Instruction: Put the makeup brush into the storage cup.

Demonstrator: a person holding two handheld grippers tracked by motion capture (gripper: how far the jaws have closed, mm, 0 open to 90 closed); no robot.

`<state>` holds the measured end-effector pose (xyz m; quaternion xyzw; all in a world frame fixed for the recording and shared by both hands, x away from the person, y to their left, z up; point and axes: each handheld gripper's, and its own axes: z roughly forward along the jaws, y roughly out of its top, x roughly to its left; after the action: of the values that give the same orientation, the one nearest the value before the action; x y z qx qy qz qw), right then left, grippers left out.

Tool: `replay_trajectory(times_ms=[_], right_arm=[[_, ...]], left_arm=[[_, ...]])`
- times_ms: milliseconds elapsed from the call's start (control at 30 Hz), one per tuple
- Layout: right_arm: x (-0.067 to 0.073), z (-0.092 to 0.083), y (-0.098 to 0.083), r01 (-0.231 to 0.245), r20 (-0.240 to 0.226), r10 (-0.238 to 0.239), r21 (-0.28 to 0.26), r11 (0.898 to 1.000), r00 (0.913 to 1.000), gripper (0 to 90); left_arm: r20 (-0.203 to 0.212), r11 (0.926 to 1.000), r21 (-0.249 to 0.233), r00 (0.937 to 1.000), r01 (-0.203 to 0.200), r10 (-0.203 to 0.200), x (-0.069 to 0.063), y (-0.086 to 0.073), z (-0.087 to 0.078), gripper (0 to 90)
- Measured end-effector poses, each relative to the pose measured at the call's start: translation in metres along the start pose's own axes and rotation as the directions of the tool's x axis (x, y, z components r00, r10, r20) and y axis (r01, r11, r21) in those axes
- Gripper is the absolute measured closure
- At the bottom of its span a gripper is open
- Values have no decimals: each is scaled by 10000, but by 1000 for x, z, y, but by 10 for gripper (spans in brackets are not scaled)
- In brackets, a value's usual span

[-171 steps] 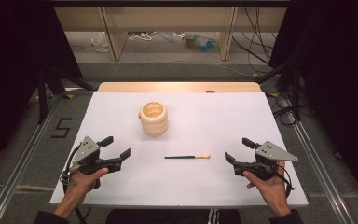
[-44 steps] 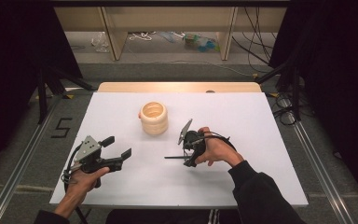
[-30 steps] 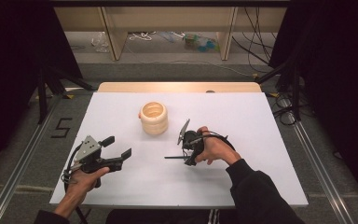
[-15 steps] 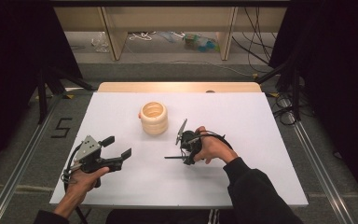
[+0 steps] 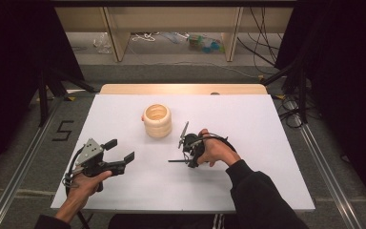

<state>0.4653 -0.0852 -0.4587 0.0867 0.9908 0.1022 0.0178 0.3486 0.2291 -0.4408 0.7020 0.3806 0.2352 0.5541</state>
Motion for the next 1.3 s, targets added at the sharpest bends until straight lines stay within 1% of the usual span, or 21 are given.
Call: replay_trajectory(times_ms=[67,133,167,200,267,300,333,433,467,733,767,800,833,867,900,1033,1067,1133,1233,1267,1300], right_arm=[[1,0,0,4,6,-4,28,10000,10000,521],[2,0,0,-90,-26,90,-18,10000,10000,530],[-1,0,0,347,51,-347,-24,9994,9994,544],[1,-1,1,192,30,-192,70,9998,9998,552],[1,-1,1,224,29,-224,61,9997,9997,559],[2,-1,1,119,25,-119,136,9998,9999,575],[2,-1,1,239,37,-240,119,9996,9997,582],[3,-1,1,254,-22,-253,129,9996,9997,598],[5,-1,2,-100,-146,101,39,9999,9998,609],[6,-1,3,-51,-130,53,130,9999,9999,668],[7,-1,3,-152,-177,156,199,9997,9997,692],[7,-1,3,-152,-177,156,199,9997,9997,692],[7,-1,4,25,-179,-22,162,9999,9998,719],[7,-1,4,25,-179,-22,162,9999,9998,719],[7,-1,4,-27,-234,31,182,9998,9997,743],[8,-1,4,-68,-231,73,189,9998,9997,773],[8,-2,5,-144,-298,151,233,9996,9994,795],[8,-1,5,-39,-231,44,200,9998,9997,820],[8,-1,5,-22,-247,27,199,9998,9997,826],[8,-2,5,89,-266,-83,228,9997,9996,829],[8,-2,5,76,-249,-70,248,9997,9997,829]], left_arm=[[-3,10000,-9,10000,9,-9,0,0,0,155],[-6,10000,-17,10000,16,-16,0,0,0,155],[-4,10000,-25,10000,21,-21,0,0,0,155],[-4,10000,-25,10000,21,-21,0,0,0,155],[-5,10000,-24,10000,22,-22,0,0,0,155],[6,10000,-37,10000,26,-26,0,0,0,155],[10,10000,-47,10000,35,-35,0,0,0,155],[4,10000,-36,10000,24,-24,0,0,0,155],[6,10000,-41,10000,27,-27,0,0,0,155],[-11,10000,-62,10000,55,-55,0,0,0,155],[-9,10000,-57,10000,46,-46,0,0,0,155],[-9,10000,-57,10000,46,-46,0,0,0,155],[-7,10000,-68,10000,45,-45,0,1,0,155],[-7,10000,-68,10000,45,-45,0,1,0,155],[-11,10000,-74,10000,53,-53,0,1,0,155],[-7,10000,-63,10000,26,-26,0,1,-1,154],[-8,10000,-65,10000,30,-30,0,1,-1,155],[-8,10000,-64,10000,27,-28,0,1,-1,155],[-9,10000,-65,10000,25,-25,0,1,-1,155],[-9,10000,-61,10000,20,-20,0,1,-1,155],[-7,10000,-62,10000,17,-18,0,1,-1,155]])
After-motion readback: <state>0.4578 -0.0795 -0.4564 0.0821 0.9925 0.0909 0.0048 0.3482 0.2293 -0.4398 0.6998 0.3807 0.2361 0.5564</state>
